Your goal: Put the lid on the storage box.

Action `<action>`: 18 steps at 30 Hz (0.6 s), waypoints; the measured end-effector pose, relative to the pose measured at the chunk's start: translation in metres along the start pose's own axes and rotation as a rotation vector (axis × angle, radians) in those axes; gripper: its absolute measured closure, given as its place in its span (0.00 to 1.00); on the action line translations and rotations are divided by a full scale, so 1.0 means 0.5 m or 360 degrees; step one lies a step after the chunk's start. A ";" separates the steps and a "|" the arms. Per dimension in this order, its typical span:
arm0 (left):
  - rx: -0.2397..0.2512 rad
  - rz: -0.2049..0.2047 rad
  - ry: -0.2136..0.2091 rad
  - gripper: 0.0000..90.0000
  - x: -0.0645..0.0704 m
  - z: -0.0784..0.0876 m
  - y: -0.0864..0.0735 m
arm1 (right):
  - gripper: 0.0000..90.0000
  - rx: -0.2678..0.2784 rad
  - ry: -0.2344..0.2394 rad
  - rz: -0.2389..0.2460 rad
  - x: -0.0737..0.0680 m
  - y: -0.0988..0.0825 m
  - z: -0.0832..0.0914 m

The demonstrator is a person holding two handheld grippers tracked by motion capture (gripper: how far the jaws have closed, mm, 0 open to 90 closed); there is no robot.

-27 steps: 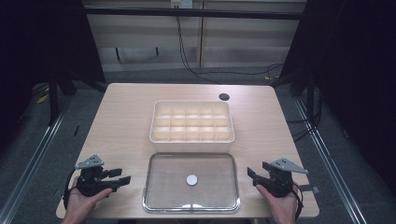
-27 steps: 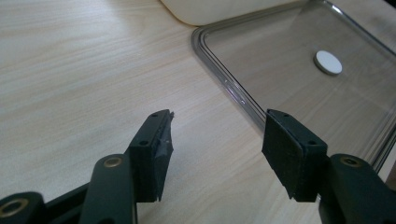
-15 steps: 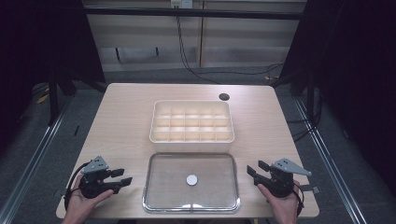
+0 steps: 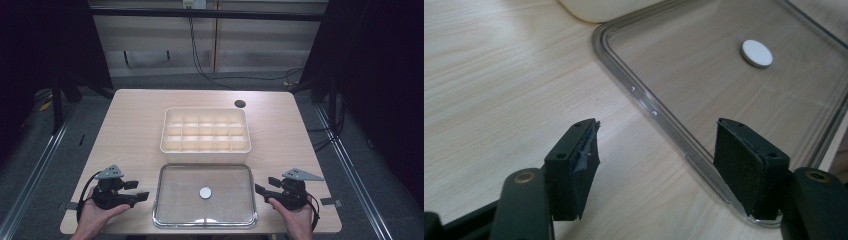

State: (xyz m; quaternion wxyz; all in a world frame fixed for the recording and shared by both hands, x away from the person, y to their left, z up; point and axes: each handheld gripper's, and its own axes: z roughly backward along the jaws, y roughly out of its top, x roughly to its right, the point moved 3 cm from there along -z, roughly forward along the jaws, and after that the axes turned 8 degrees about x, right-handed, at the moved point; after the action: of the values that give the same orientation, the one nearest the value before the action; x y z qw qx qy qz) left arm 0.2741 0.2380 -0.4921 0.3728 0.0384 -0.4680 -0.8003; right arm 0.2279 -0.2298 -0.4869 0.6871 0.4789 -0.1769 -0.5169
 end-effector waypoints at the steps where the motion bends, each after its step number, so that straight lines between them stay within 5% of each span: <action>1: 0.0000 0.0011 -0.0018 0.41 0.001 -0.003 0.002 | 0.40 -0.0019 0.0018 -0.0004 -0.002 0.001 -0.004; 11: -0.0004 0.0000 -0.0069 0.46 0.001 -0.045 0.054 | 0.46 -0.0091 0.0094 0.0011 -0.020 0.022 -0.026; 18: -0.0007 0.0015 -0.0055 0.48 0.000 -0.060 0.052 | 0.48 -0.0120 0.0103 -0.0010 -0.019 0.050 -0.047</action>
State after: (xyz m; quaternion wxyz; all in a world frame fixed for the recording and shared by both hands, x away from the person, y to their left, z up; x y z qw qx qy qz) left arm 0.3007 0.2090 -0.4888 0.3685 0.0216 -0.4728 -0.8001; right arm 0.2550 -0.2101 -0.4750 0.7084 0.4697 -0.1334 -0.5097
